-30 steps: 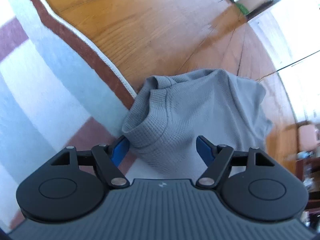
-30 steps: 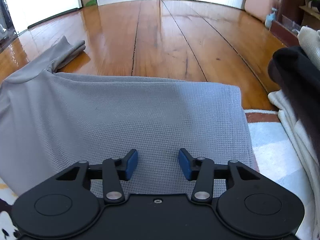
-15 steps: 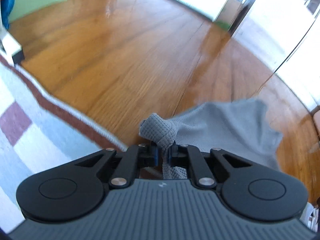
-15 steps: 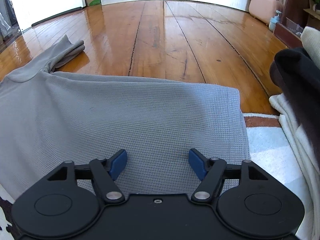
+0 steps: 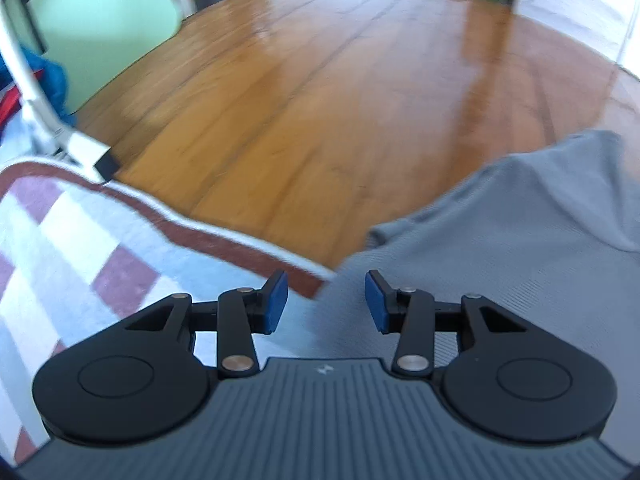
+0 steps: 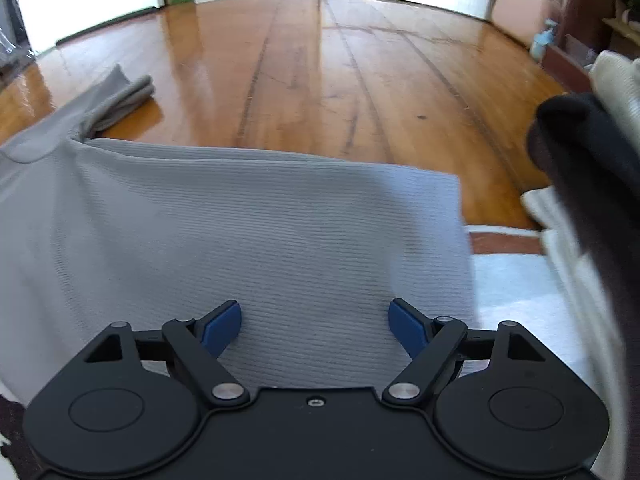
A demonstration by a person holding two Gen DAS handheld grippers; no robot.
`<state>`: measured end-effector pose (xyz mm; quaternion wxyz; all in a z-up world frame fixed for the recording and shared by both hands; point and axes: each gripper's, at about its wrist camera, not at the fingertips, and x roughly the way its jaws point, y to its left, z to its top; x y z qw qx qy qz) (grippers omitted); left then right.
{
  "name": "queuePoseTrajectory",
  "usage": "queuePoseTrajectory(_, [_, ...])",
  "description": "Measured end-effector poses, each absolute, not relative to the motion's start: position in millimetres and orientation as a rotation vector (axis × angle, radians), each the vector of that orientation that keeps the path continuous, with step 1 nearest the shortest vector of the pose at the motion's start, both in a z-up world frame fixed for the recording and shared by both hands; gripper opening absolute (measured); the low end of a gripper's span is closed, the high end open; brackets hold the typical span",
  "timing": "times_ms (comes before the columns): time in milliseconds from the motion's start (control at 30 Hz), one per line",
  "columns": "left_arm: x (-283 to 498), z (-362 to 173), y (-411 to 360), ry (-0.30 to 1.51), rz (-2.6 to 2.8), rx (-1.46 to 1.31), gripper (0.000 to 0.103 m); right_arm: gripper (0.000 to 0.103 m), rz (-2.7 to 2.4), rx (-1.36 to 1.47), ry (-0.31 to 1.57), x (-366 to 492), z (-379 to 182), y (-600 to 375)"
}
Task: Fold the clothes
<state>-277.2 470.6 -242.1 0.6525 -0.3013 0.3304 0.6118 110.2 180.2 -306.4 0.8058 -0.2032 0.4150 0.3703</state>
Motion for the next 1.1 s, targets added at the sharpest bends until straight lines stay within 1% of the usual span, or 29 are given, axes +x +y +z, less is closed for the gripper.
queuePoseTrajectory(33, [-274,-236,465,0.719,1.351,-0.682,0.045,0.083,0.781,-0.439,0.871,114,-304,178])
queuePoseTrajectory(100, [-258,-226,458,0.636,1.248,-0.674,0.051,0.083,0.758,-0.448,0.838,121,-298,175])
queuePoseTrajectory(133, [-251,-223,454,0.603,1.193,-0.669,0.058,0.083,0.747,-0.451,0.821,124,-295,173])
queuePoseTrajectory(167, [-244,-221,451,0.576,1.139,-0.666,0.062,0.083,0.739,-0.416,0.828,134,-293,169])
queuePoseTrajectory(333, [-192,-238,436,0.648,0.926,-0.700,0.062,0.077,0.709,-0.266,0.881,181,-291,158])
queuePoseTrajectory(367, [-181,-243,436,0.672,0.900,-0.715,0.062,0.073,0.706,-0.259,0.888,187,-294,159])
queuePoseTrajectory(400, [-172,-245,437,0.685,0.877,-0.729,0.062,0.065,0.702,-0.253,0.895,193,-296,160])
queuePoseTrajectory(433, [-162,-248,438,0.698,0.854,-0.743,0.062,0.060,0.711,-0.279,0.893,196,-299,164])
queuePoseTrajectory(467, [-152,-250,439,0.710,0.832,-0.756,0.062,0.052,0.719,-0.306,0.892,200,-302,168])
queuePoseTrajectory(567, [-126,-256,439,0.724,0.789,-0.773,0.062,0.050,0.762,-0.362,0.869,202,-307,179])
queuePoseTrajectory(633, [-106,-254,438,0.717,0.747,-0.775,0.062,0.034,0.793,-0.393,0.852,204,-310,185])
queuePoseTrajectory(667, [-98,-255,435,0.719,0.735,-0.769,0.062,0.007,0.787,-0.395,0.816,202,-305,184])
queuePoseTrajectory(700, [-89,-254,434,0.720,0.731,-0.756,0.062,0.005,0.781,-0.396,0.780,199,-299,183])
queuePoseTrajectory(867, [-51,-255,424,0.732,0.732,-0.673,0.062,0.004,0.750,-0.403,0.603,189,-272,179])
queuePoseTrajectory(933, [-43,-267,420,0.787,0.721,-0.671,0.062,0.004,0.754,-0.446,0.603,199,-268,186])
queuePoseTrajectory(1000, [-41,-281,415,0.867,0.753,-0.650,0.062,0.004,0.750,-0.470,0.692,215,-280,193])
queuePoseTrajectory(1033, [-43,-281,411,0.869,0.761,-0.617,0.063,0.004,0.747,-0.483,0.735,222,-286,197])
queuePoseTrajectory(1067, [-44,-282,408,0.873,0.769,-0.587,0.067,0.004,0.743,-0.516,0.738,223,-292,200])
queuePoseTrajectory(1100, [-46,-281,407,0.892,0.777,-0.583,0.067,0.004,0.740,-0.546,0.741,224,-298,203])
